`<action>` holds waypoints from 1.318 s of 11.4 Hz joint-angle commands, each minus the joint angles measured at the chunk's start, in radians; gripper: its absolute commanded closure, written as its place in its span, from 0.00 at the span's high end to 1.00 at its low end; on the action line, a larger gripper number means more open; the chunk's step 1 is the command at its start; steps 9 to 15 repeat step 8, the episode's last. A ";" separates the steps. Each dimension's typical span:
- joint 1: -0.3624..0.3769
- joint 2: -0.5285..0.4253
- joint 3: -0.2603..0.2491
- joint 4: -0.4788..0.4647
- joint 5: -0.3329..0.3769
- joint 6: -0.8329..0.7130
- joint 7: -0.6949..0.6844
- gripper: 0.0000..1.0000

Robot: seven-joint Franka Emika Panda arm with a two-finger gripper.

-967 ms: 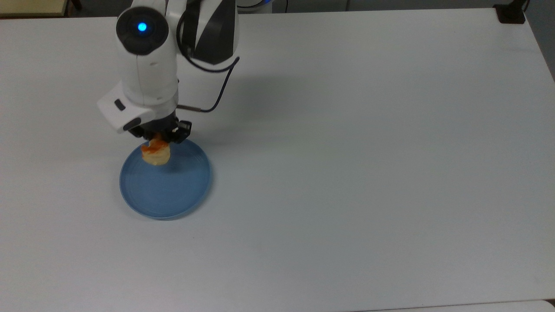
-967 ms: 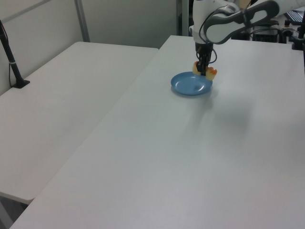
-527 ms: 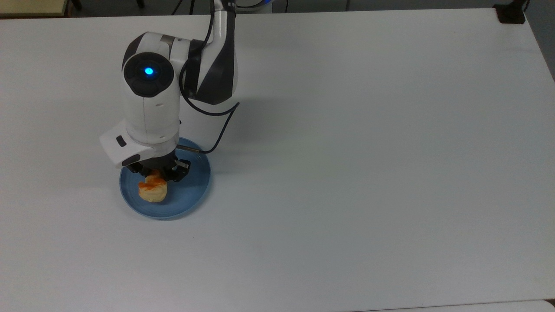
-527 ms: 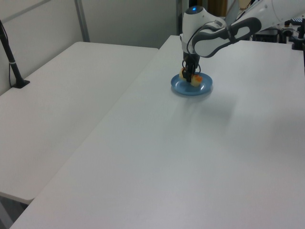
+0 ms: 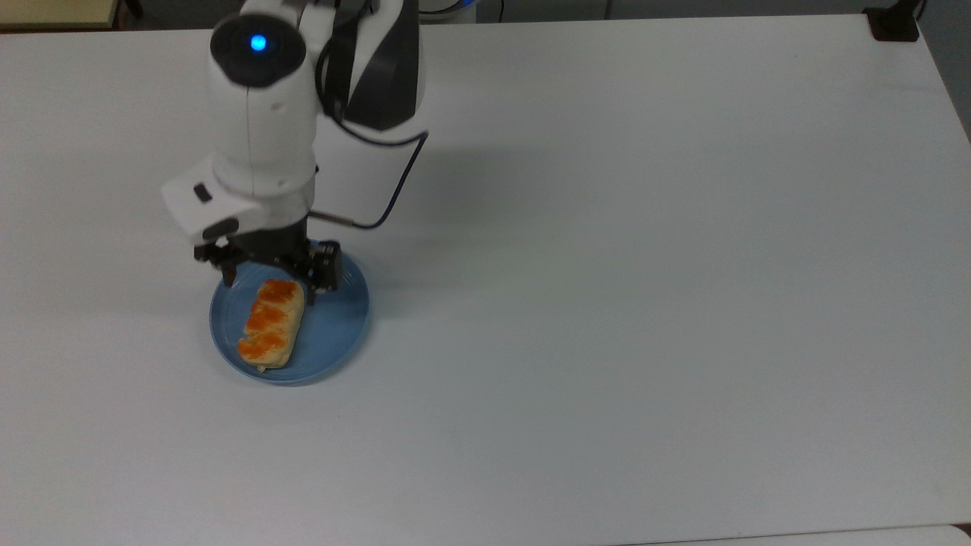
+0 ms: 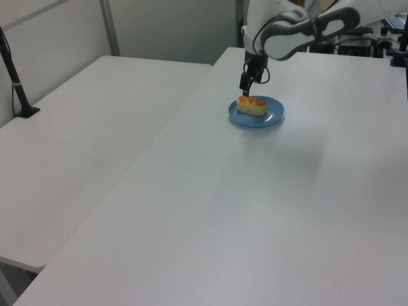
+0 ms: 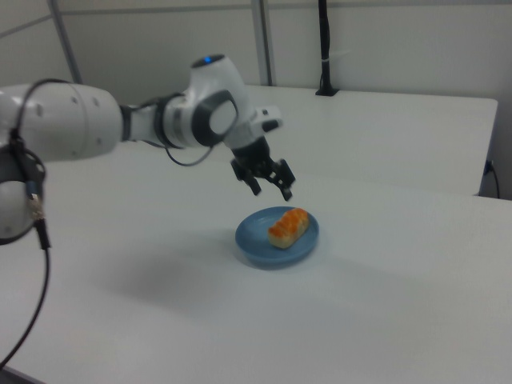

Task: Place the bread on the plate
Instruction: 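Open the gripper to release the bread and lift away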

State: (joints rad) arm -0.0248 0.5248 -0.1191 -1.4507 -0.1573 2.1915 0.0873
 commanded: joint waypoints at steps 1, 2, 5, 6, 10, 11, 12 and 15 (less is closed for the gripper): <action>0.054 -0.340 0.002 -0.236 0.021 -0.182 0.026 1.00; 0.066 -0.404 0.006 -0.234 0.034 -0.302 0.026 1.00; 0.066 -0.512 0.051 -0.220 0.139 -0.513 0.029 1.00; 0.060 -0.513 0.068 -0.189 0.140 -0.568 0.038 1.00; 0.059 -0.511 0.072 -0.177 0.140 -0.572 0.039 1.00; 0.059 -0.511 0.072 -0.177 0.140 -0.572 0.039 1.00; 0.059 -0.511 0.072 -0.177 0.140 -0.572 0.039 1.00; 0.059 -0.511 0.072 -0.177 0.140 -0.572 0.039 1.00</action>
